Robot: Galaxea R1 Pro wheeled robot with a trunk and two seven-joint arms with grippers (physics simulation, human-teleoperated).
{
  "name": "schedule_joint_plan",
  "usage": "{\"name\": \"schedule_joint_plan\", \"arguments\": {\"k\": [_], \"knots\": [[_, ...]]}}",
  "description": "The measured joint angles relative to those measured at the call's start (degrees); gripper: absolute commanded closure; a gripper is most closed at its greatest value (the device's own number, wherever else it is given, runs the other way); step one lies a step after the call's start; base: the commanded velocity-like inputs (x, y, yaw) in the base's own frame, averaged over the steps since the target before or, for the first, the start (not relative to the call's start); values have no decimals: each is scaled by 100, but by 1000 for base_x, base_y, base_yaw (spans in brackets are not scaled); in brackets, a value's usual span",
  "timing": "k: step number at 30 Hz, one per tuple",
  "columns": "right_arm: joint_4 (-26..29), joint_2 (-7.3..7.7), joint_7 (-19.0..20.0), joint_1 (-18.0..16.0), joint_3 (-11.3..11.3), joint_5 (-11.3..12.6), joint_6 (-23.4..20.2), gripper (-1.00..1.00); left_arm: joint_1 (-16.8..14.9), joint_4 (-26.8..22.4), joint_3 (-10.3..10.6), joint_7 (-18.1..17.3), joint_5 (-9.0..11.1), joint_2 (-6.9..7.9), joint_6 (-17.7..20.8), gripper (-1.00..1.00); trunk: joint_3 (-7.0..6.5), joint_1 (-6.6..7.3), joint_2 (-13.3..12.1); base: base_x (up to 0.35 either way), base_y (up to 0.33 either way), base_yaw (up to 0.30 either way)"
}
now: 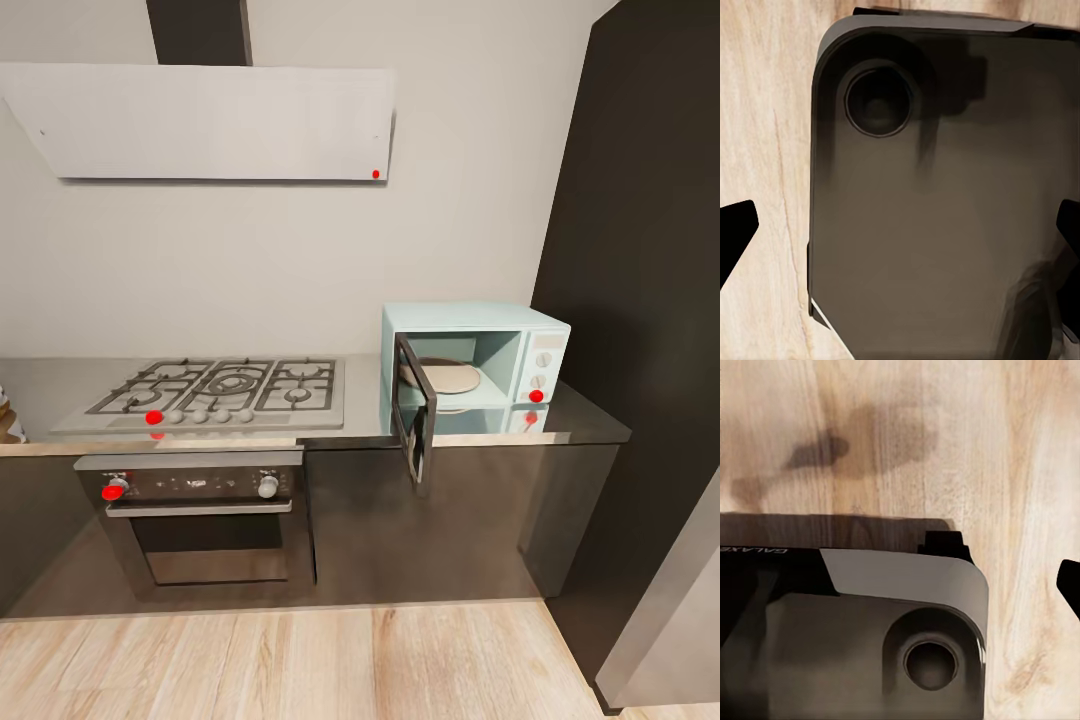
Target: In the kitchen, take the popcorn bag from the countertop, put it into the microwave, and heat it until the popcorn is cooked so the cooked popcorn ends up inside the bag.
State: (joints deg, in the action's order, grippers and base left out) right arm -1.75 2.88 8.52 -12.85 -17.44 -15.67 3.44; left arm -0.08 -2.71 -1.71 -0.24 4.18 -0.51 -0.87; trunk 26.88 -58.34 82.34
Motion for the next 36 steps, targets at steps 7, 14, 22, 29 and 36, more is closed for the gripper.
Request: {"name": "schedule_joint_plan", "arguments": {"k": [7, 14, 22, 29, 36], "knots": [[0, -29, -21, 7, 2, -6, -106, -100, 1, 0, -3, 11, 3, 0, 0, -100, 0, 0, 0, 0, 0, 97], [0, -32, -30, 18, 2, -1, -90, -100, 1, 0, -8, 36, 3, -5, -5, -100, 0, 0, 0, 0, 0, 264], [0, -41, -235, 18, 7, -4, -84, -100, 2, 0, -4, 48, 375, 3, -8, -100, 0, 0, 0, 0, 0, 269], [0, -74, -506, 90, 9, -18, -73, -100, 0, 14, 2, 48, 711, 10, -332, -100, 0, 0, 0, 0, 0, 271], [0, -89, -573, 92, 18, -19, -73, -100, 0, 12, 1, 53, 714, 9, -356, -100, 0, 0, 0, 0, 0, 272]]}}
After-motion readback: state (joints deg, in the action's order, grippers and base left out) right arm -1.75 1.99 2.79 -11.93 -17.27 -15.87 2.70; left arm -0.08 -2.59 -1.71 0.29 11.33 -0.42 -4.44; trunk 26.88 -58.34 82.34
